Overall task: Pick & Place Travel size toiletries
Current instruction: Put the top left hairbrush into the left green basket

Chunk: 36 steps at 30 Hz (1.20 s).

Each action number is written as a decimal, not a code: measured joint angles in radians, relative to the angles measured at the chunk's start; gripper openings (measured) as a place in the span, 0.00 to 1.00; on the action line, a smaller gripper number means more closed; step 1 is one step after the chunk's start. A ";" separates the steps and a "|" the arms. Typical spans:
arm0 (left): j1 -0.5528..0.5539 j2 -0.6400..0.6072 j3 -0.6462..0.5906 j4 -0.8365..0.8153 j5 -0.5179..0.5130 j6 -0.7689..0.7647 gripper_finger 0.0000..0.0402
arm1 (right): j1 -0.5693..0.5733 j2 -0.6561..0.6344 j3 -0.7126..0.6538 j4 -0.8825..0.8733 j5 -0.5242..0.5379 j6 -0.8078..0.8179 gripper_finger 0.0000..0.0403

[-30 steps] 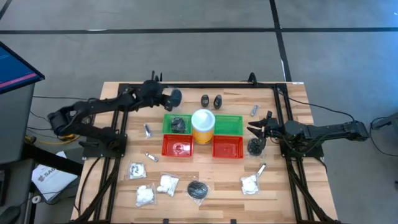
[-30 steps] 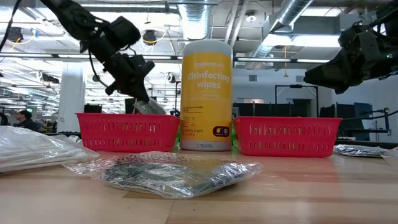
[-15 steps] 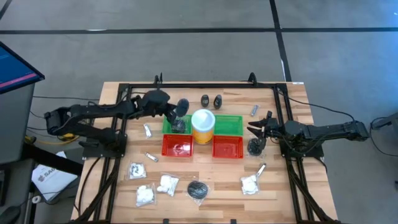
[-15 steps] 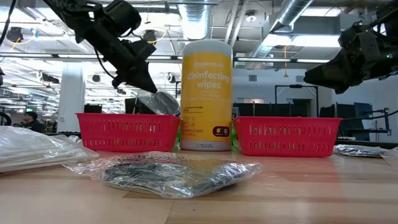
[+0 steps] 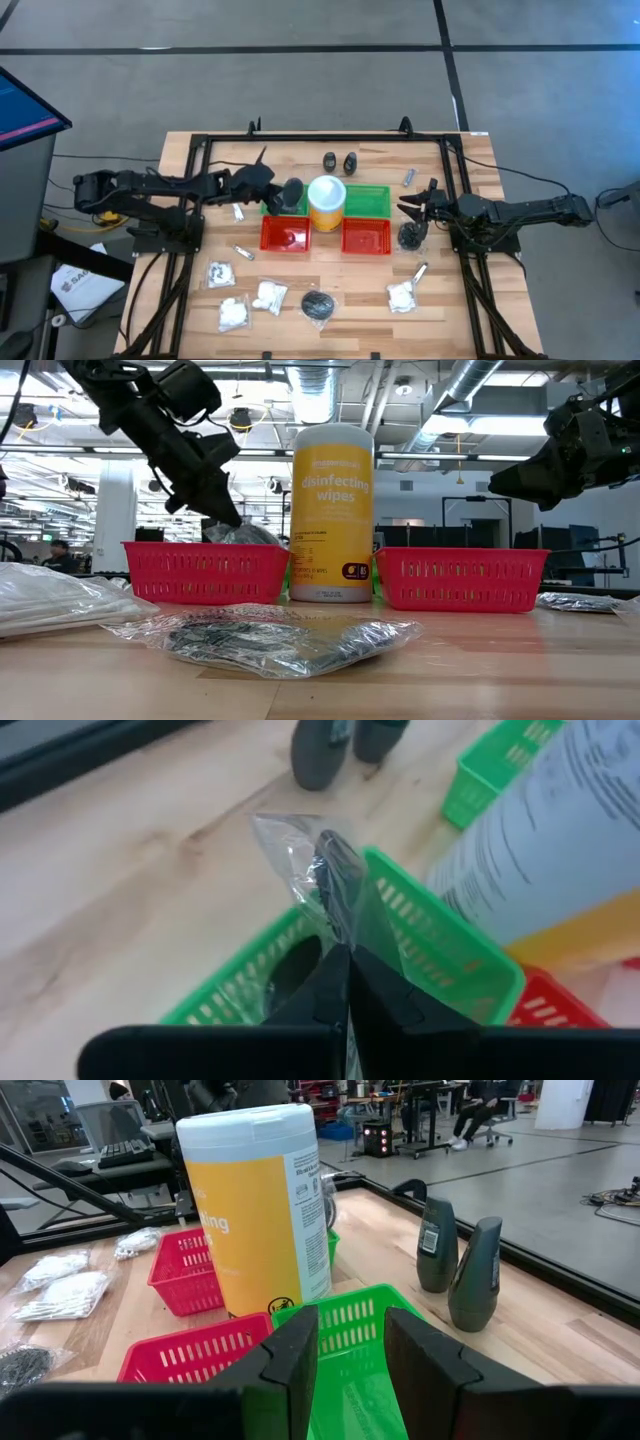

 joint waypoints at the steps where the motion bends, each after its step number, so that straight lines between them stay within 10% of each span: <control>1: -0.007 0.000 -0.005 0.000 0.000 0.000 0.00 | 0.000 0.000 0.000 0.000 0.000 0.000 0.27; 13: -0.041 0.000 -0.046 0.004 0.000 -0.026 0.03 | 0.000 0.000 0.000 0.000 0.000 0.000 0.27; 26: -0.041 0.000 -0.046 -0.010 0.008 -0.018 0.34 | 0.000 0.000 0.000 0.000 0.000 0.000 0.27; 36: -0.038 -0.130 -0.046 -0.129 -0.051 -0.027 0.39 | 0.001 0.000 0.000 0.000 0.000 0.000 0.27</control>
